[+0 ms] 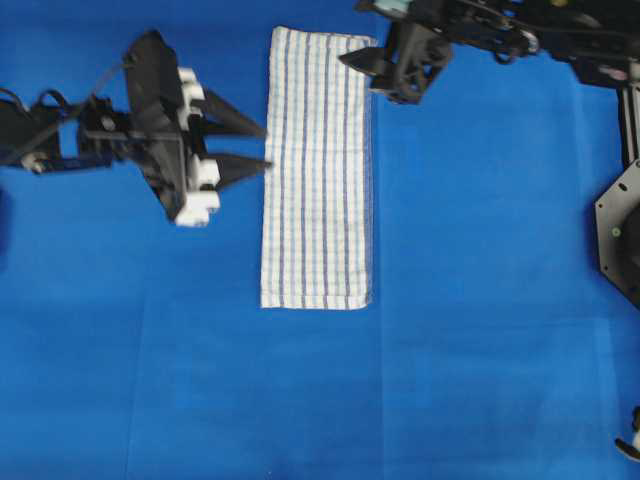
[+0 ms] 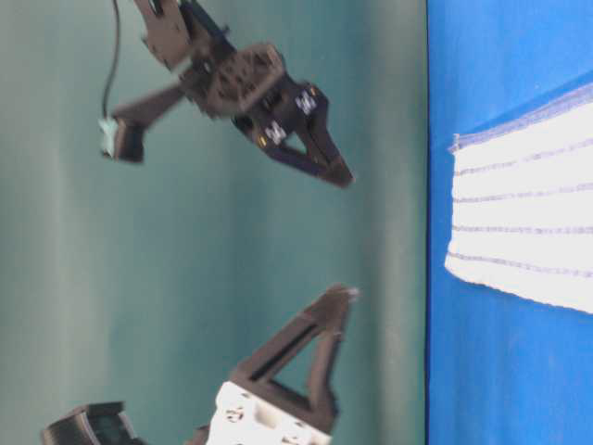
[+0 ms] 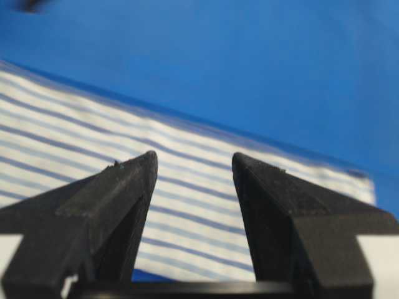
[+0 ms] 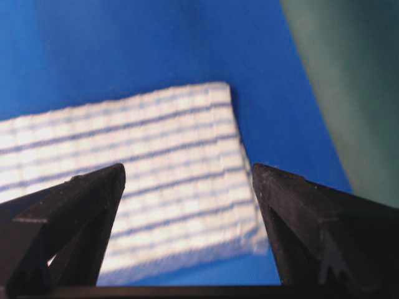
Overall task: Fold the blue towel.
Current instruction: 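Lay the strip down, open both grippers and withdraw, then move both grippers to the strip's top end and grasp its corners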
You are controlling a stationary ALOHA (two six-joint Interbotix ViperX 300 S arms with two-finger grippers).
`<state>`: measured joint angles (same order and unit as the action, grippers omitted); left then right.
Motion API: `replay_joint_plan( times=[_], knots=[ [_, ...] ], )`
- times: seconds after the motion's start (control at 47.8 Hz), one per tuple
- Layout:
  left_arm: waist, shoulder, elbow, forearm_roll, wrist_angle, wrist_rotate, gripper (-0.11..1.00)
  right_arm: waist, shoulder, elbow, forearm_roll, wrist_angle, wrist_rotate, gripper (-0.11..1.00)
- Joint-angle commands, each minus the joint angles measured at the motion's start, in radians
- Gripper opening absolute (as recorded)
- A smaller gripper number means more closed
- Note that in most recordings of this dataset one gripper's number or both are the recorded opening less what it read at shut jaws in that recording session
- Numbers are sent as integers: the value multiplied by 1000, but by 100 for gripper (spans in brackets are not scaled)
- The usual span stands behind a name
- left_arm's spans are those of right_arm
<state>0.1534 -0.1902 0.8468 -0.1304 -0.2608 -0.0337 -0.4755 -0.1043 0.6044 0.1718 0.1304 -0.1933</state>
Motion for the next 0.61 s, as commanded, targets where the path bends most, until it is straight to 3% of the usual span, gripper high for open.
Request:
replay_joint_plan(
  times=[0.0, 0.272, 0.586],
  knots=[
    [31, -51, -9, 2, 20, 26, 44, -2, -77, 28, 8, -9, 14, 88],
    [74, -92, 17, 2, 58, 54, 44, -2, -209, 166, 8, -11, 89, 88],
    [89, -74, -2, 2, 58, 58, 44, -3, -216, 178, 9, -29, 101, 88]
  ],
)
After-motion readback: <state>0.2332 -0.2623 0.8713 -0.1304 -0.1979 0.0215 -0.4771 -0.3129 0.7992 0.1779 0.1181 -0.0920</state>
